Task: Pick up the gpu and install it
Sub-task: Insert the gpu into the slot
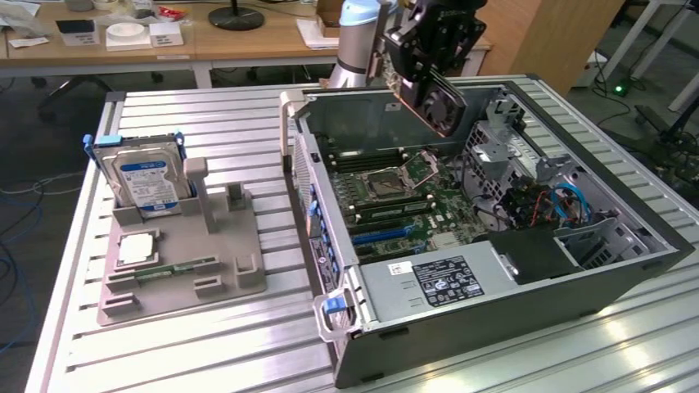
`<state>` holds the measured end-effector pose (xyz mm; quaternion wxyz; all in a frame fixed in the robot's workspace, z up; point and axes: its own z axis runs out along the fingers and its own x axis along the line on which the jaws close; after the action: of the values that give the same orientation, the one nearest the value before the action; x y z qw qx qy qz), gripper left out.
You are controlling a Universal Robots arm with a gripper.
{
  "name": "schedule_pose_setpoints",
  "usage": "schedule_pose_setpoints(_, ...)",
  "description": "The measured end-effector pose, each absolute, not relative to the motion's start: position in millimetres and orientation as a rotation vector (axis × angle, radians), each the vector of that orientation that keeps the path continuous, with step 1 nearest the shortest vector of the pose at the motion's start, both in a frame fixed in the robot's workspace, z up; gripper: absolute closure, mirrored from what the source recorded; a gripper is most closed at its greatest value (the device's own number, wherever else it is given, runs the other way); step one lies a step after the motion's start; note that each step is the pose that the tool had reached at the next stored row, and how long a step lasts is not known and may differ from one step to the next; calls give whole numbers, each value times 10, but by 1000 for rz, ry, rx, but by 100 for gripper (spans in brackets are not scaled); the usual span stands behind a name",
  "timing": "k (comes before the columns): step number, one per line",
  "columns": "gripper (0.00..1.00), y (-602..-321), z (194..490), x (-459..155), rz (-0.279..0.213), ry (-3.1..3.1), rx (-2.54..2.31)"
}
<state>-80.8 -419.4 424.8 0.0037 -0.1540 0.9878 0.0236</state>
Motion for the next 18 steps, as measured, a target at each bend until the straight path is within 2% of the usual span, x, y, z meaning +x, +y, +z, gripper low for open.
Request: schedule_pose_setpoints(18,72,-4216,4248,-808,75,3068,-647)
